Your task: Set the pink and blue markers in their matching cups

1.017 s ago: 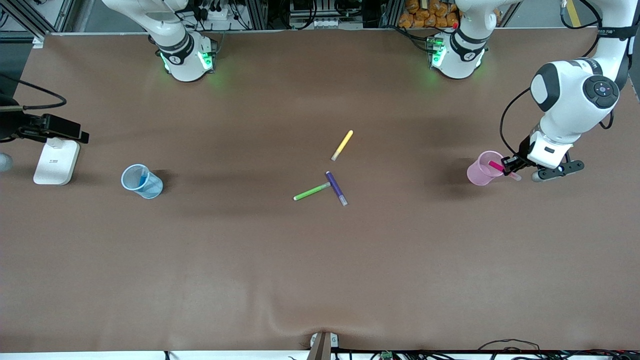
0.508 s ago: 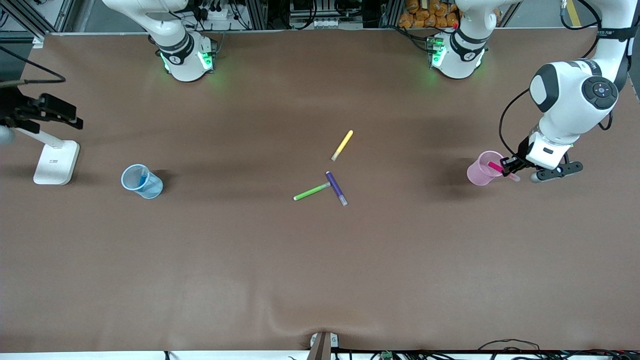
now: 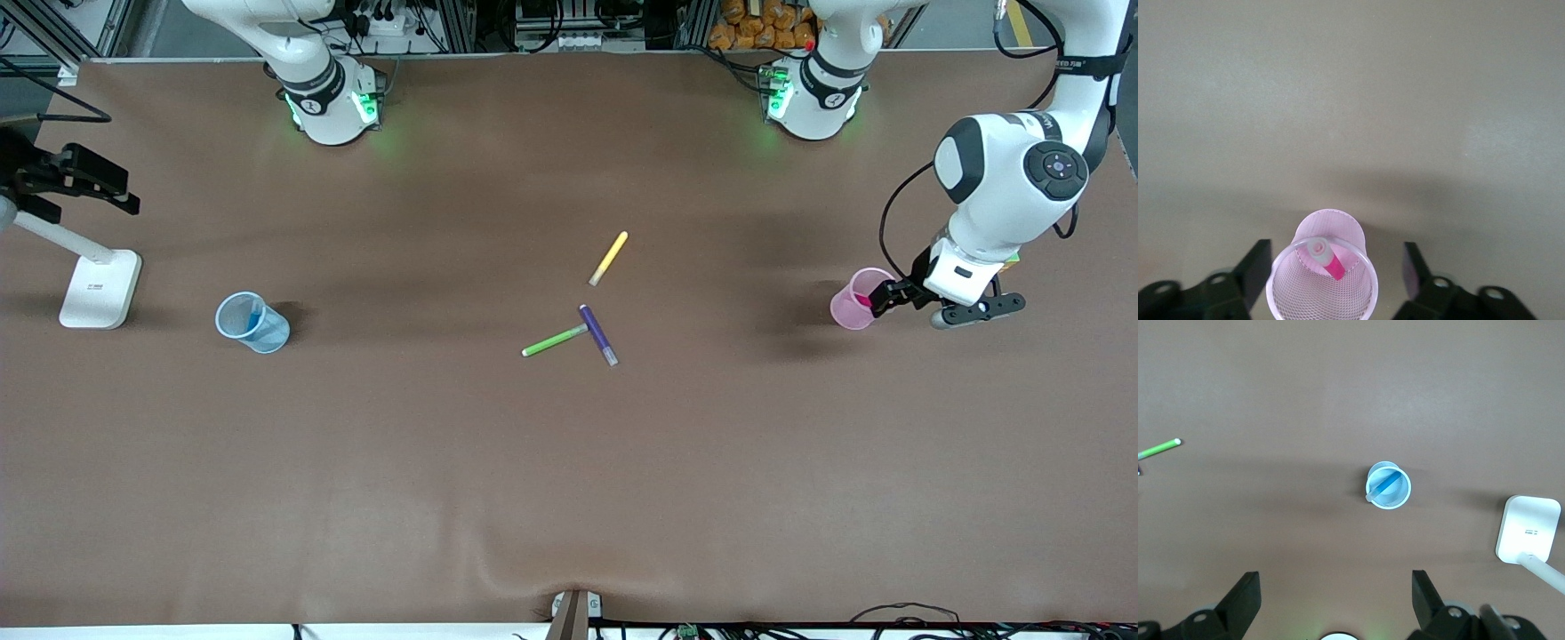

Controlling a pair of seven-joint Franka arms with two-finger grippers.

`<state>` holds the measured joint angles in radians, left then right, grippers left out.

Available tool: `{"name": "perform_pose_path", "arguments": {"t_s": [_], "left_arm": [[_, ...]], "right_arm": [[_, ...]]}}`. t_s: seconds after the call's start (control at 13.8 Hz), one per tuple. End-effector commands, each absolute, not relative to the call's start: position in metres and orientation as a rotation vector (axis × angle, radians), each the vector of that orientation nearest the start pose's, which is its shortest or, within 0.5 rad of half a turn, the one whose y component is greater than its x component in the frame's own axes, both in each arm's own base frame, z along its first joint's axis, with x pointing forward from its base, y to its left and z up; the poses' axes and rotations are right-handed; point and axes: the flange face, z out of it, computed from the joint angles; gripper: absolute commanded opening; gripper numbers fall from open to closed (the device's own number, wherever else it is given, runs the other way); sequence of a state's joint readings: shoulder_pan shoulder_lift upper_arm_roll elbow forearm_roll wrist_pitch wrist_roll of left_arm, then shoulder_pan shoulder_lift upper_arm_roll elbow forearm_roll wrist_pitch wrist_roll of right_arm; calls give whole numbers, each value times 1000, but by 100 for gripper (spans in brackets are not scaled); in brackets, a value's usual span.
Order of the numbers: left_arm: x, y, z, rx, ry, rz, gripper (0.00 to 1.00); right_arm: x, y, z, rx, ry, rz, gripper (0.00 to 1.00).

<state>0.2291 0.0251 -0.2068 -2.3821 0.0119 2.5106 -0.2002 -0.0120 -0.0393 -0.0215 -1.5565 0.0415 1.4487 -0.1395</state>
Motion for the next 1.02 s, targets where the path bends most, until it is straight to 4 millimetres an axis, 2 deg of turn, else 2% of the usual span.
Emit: {"name": "perform_pose_path", "arguments": {"t_s": [0.0,0.29,0.51,0.8,0.94], "left_arm": [[521,11,345,-3113,-321,-92,100],[538,12,385,-3105,-323,20,100],[546,14,408,-3103,-330,6,100],[554,16,451,-3096,-335,70,100],[557,15,479,-3093,-334,53,100]], "right_arm": [[522,2,644,-3129,-245,87,100],[522,0,644,-3129,-245,84,100],[522,-2,645,-3126,-283,72,100],[522,-2,645,-3125,-288,72,100],[522,-6,645,-3122,-310,72,100]]}}
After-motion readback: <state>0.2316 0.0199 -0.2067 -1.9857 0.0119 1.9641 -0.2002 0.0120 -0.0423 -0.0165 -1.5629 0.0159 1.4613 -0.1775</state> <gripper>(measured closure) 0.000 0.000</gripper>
